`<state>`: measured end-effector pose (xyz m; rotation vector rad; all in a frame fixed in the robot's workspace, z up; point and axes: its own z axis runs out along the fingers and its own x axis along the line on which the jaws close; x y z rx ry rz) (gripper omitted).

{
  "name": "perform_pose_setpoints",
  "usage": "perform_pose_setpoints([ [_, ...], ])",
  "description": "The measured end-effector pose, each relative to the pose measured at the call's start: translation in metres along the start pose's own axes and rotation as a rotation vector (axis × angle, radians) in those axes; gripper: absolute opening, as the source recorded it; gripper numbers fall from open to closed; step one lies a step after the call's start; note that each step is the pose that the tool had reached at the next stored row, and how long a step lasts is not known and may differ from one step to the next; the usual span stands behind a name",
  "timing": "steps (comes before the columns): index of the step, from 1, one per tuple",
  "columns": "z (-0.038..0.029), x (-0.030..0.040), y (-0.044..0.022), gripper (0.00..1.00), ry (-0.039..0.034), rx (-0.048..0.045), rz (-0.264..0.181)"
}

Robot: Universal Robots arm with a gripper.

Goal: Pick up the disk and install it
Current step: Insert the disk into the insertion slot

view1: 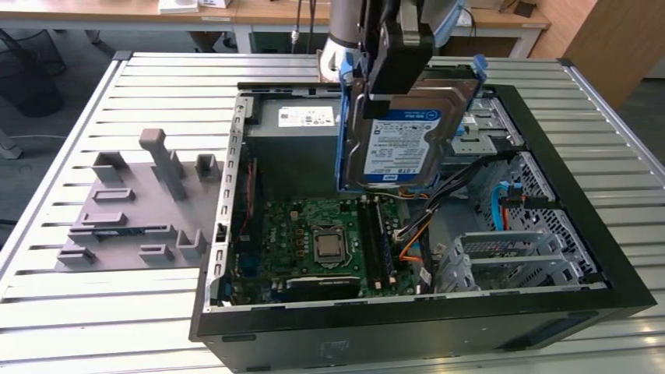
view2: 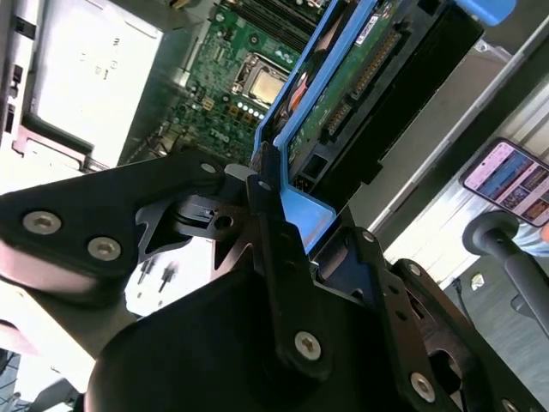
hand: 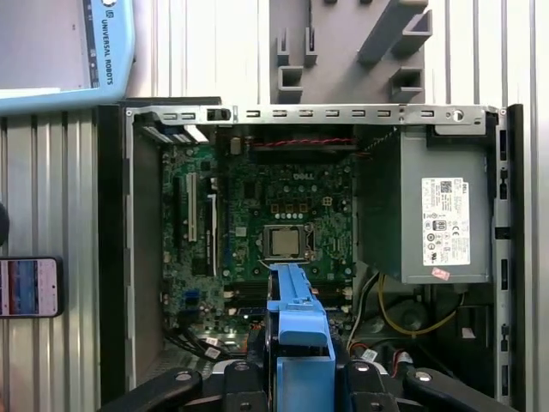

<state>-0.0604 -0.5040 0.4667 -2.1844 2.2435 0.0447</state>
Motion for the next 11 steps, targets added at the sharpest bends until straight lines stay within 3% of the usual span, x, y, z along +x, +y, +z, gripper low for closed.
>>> perform_pose_setpoints([
  [8,0.0003,0.0168,-0.0014,0.36,0.0043,0.0001,0.0],
  [11,0.0012,0.018,-0.0112,0.36,0.0046,0.0001,0.0],
])
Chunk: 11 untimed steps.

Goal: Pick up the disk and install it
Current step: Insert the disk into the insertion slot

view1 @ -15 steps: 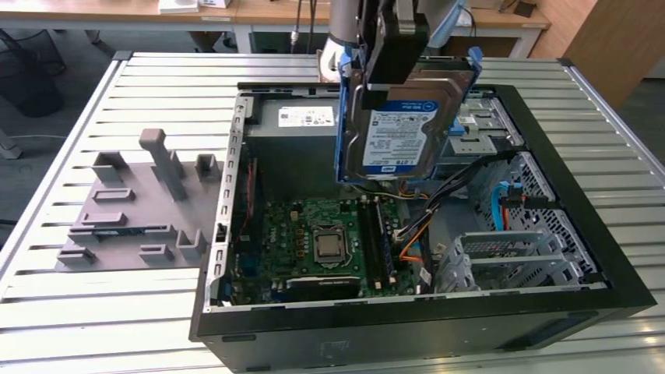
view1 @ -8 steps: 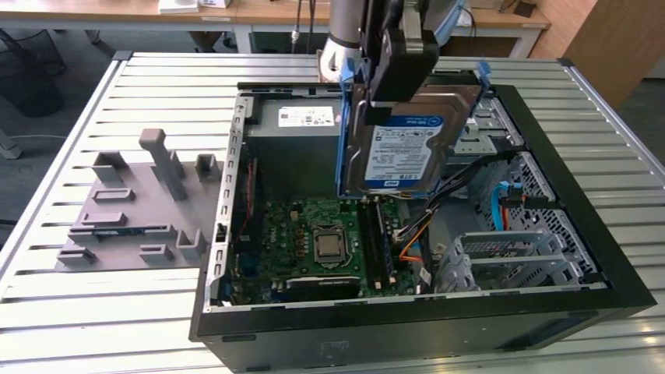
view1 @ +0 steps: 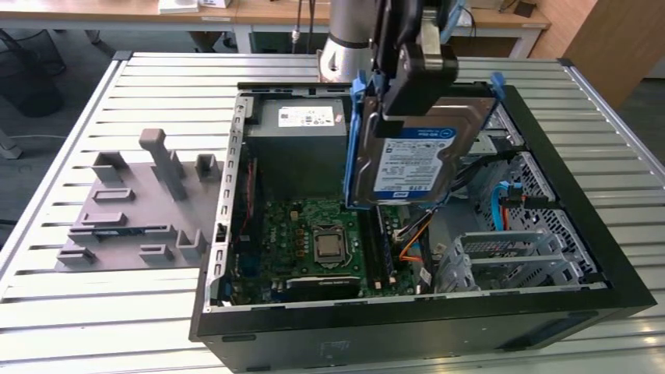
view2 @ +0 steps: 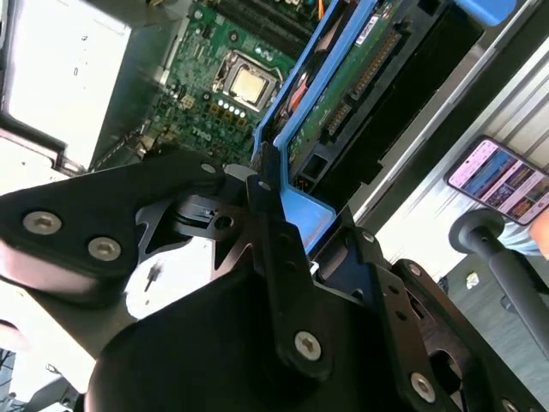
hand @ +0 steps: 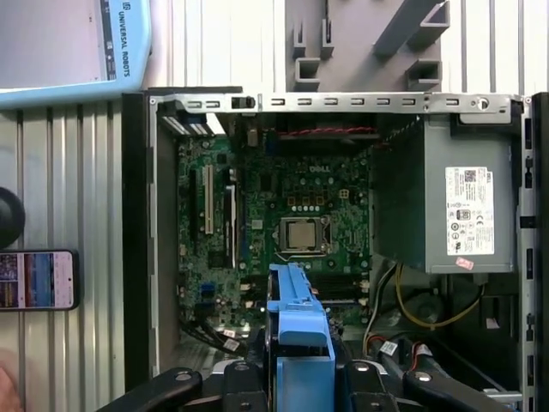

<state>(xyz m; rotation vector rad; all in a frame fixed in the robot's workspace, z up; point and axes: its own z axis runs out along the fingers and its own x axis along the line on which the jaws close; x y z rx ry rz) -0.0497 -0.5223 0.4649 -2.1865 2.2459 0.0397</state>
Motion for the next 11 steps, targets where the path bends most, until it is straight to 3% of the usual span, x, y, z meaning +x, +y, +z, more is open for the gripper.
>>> perform_pose_setpoints([
  [2,0.0005,0.0002,-0.0093,0.36,-0.0001,0.0,0.0],
  [4,0.001,0.0004,-0.0141,0.36,0.0,0.0,0.0],
  [8,0.0022,0.0034,-0.0155,0.36,0.0001,0.0,0.0],
  [11,0.0028,0.0113,-0.0157,0.36,0.0,0.0,0.0],
])
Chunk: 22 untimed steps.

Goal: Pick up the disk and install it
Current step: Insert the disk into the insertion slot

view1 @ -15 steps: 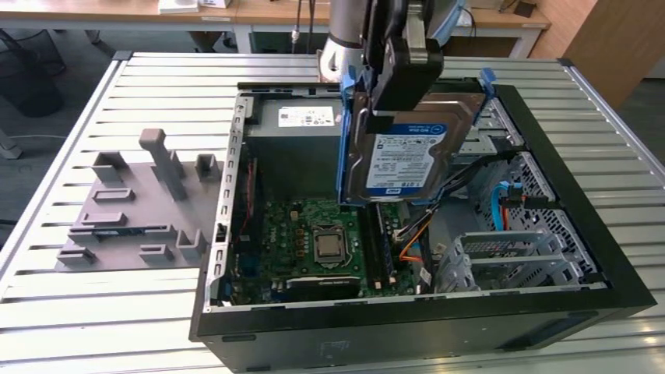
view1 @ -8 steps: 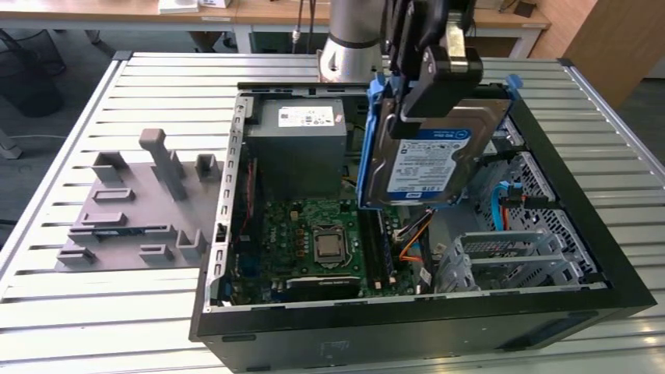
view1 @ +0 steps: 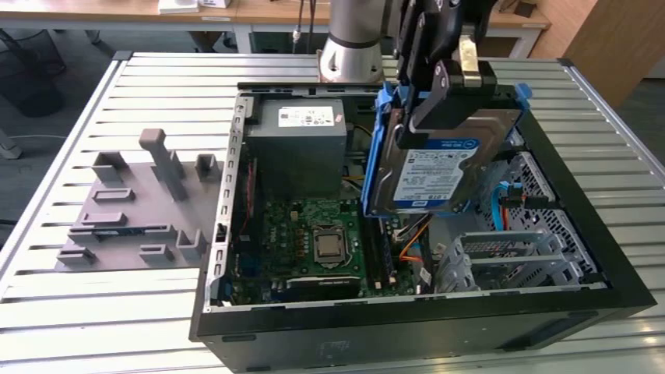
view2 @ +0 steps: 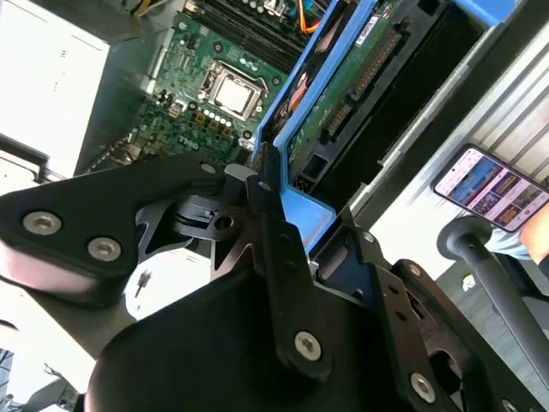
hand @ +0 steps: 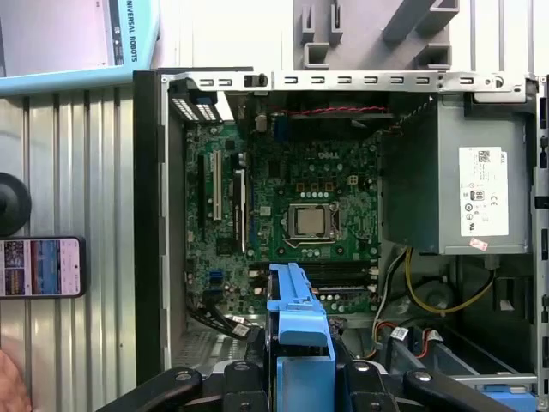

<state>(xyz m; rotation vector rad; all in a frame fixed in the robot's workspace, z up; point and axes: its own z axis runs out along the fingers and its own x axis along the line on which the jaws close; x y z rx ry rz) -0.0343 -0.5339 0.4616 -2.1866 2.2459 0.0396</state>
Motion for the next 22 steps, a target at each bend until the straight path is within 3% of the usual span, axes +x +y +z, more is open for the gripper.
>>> perform_pose_setpoints([
  [9,0.0012,0.0186,-0.0025,0.36,0.0063,0.0001,0.0],
  [11,0.0018,0.0192,-0.007,0.36,0.0079,0.0002,0.0],
  [15,0.0031,0.019,-0.0229,0.36,0.0084,0.0002,0.0],
  [22,0.0031,0.0189,-0.0249,0.36,0.0086,0.0002,0.0],
])
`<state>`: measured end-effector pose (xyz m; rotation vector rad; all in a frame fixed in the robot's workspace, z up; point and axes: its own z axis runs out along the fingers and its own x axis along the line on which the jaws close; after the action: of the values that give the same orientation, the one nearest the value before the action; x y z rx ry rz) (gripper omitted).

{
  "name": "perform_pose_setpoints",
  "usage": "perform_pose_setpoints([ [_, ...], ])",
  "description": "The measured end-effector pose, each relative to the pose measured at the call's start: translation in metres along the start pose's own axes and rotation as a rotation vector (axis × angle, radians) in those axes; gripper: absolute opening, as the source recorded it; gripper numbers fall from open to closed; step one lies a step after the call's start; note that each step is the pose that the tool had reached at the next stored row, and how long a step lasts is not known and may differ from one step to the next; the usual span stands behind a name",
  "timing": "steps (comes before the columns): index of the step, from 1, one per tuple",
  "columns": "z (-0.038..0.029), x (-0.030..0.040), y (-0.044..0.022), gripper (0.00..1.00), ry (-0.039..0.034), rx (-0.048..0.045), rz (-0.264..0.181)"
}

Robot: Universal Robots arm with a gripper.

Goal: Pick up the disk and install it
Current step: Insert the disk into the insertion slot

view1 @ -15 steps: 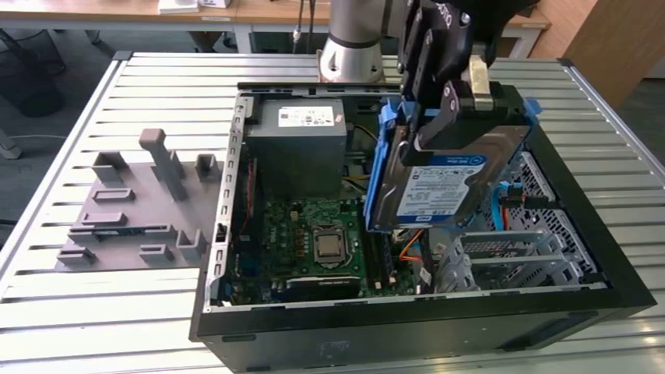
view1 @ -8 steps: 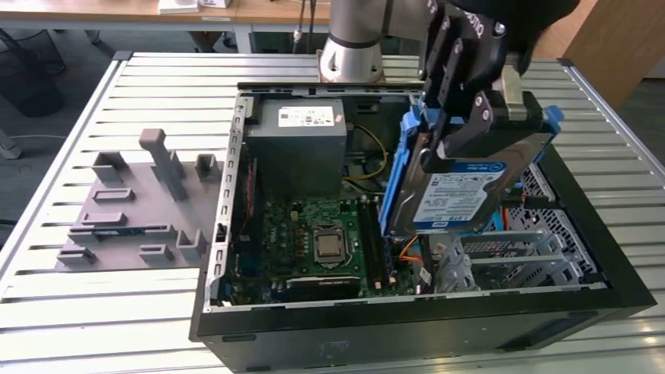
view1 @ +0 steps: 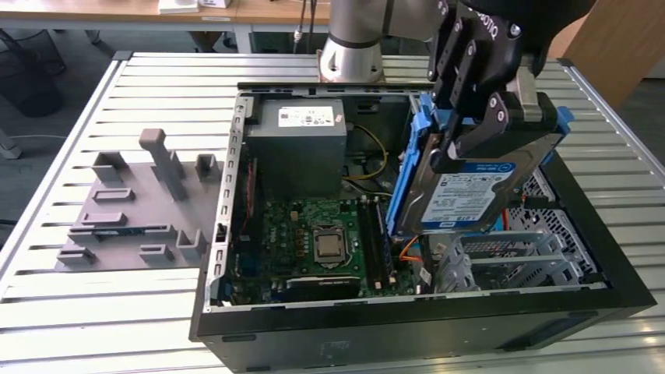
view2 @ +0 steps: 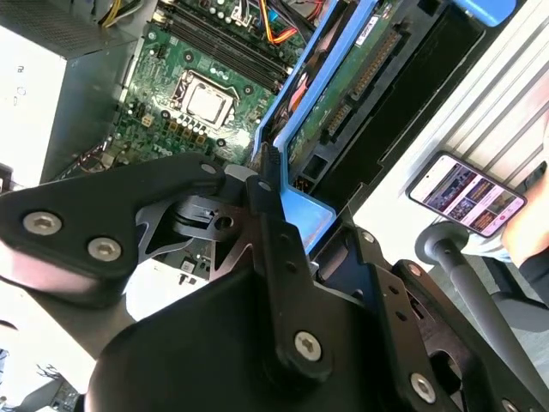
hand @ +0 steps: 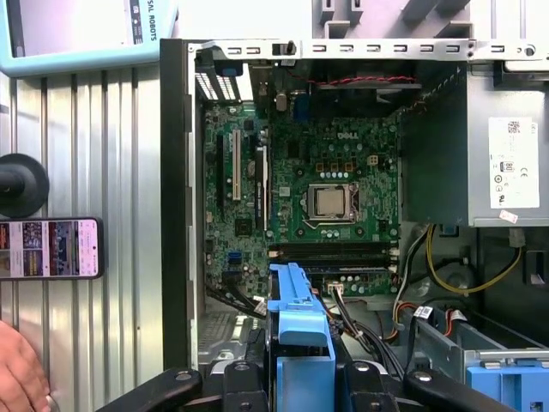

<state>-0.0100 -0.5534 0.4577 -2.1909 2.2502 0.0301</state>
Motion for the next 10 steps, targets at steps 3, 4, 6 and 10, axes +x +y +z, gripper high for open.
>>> perform_pose_setpoints([
  [3,0.0,-0.0001,-0.0041,0.36,-0.0001,0.0,0.0],
  [4,0.0001,-0.0001,-0.0056,0.36,-0.0001,0.0,0.0],
  [6,0.0001,-0.0002,-0.0062,0.36,0.0,0.0,0.0],
  [10,0.0001,-0.0002,-0.0065,0.36,0.0,0.0,0.0],
])
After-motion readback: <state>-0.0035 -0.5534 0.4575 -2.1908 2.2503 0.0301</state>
